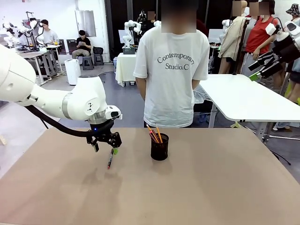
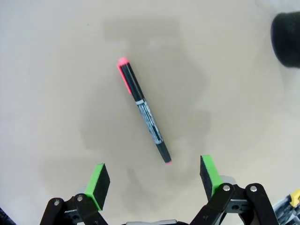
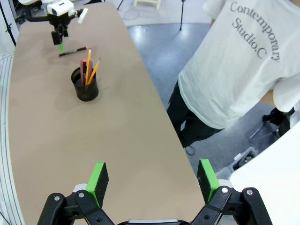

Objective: Place the pens into the pen holder.
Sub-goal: Pick up a writing instrument from the table and place it into the Pen holder.

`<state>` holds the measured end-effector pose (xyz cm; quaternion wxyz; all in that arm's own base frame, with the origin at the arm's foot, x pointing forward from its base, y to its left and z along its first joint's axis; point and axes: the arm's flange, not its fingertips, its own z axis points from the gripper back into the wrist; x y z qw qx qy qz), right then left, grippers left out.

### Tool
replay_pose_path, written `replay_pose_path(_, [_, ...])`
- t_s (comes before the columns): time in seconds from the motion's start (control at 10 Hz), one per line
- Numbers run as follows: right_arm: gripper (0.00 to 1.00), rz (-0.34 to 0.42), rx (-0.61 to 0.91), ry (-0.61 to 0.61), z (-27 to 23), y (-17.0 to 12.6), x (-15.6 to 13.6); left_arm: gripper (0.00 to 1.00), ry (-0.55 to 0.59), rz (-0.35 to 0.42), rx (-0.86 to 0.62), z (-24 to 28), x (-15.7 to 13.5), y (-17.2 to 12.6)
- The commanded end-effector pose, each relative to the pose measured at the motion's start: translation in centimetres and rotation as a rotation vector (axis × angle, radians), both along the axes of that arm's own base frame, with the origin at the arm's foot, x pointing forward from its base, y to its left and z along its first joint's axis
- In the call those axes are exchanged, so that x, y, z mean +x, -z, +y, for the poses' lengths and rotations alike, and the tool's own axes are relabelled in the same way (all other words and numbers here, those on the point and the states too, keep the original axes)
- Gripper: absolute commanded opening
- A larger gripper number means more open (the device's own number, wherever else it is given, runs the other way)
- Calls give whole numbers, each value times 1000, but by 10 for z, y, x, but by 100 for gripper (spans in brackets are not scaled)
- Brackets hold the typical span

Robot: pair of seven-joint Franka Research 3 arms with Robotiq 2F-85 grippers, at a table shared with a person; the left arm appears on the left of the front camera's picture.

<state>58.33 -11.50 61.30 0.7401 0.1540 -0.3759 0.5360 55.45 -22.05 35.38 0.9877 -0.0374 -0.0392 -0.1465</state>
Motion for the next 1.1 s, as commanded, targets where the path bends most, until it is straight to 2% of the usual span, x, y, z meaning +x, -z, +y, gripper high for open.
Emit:
replay_pose_path(0.0, [100,-4,-18,-1,0,0,-1,100,-33,-25,14,1,23,6])
replay_pose_path(0.3, [100,-4,-18,-1,0,0,-1,100,-70,-46,63,-8,49,22])
replay_pose_path(0.5, [100,-4,-18,-1,0,0,-1,100,-143,-67,106,-24,58,24])
replay_pose_path(0.6, [100,-4,-18,-1,0,0,-1,100,-186,-44,104,-32,59,26])
replay_pose_path(0.8, [100,-4,-18,-1,0,0,-1,100,-177,1,22,-29,55,25])
replay_pose_path(0.9, [100,-4,-18,-1,0,0,-1,100,-152,-44,70,-30,55,29])
replay_pose_path(1.0, [100,-4,-18,-1,0,0,-1,100,-152,-44,70,-30,55,29])
